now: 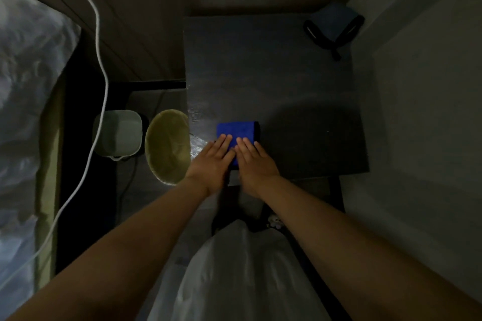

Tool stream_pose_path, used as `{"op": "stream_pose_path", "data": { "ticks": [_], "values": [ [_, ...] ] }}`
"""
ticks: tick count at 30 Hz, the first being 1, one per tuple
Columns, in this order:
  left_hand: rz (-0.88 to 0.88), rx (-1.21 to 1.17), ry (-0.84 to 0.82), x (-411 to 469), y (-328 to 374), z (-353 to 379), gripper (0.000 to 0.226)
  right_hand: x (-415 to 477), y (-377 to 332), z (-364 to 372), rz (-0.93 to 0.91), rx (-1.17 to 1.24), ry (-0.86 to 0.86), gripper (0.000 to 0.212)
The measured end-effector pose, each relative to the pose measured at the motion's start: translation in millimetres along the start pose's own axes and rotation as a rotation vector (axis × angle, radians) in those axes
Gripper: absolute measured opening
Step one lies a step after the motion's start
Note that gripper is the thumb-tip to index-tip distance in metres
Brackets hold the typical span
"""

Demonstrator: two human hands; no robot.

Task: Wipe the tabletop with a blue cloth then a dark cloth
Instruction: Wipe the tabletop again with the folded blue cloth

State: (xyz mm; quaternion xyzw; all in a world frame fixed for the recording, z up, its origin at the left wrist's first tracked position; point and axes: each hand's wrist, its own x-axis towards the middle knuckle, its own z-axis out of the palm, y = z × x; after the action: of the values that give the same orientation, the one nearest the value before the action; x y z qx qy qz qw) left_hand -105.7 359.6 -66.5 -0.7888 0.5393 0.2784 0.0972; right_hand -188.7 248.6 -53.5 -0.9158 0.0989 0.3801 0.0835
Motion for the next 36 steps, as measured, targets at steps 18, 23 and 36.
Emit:
{"op": "stream_pose_path", "data": {
  "ticks": [18, 23, 36],
  "values": [
    [0.024, 0.056, -0.083, 68.3, 59.0, -36.5, 0.068, -19.4, 82.6, -11.9, 0.080, -0.060, -0.035, 0.076],
    [0.038, 0.049, -0.102, 89.5, 90.0, -45.1, 0.069, -25.6, 114.8, -2.7, 0.127, -0.070, -0.040, 0.079],
    [0.145, 0.138, -0.157, 147.5, 178.8, -71.6, 0.069, -62.5, 207.9, 27.0, 0.246, 0.010, -0.007, 0.081]
  ]
}}
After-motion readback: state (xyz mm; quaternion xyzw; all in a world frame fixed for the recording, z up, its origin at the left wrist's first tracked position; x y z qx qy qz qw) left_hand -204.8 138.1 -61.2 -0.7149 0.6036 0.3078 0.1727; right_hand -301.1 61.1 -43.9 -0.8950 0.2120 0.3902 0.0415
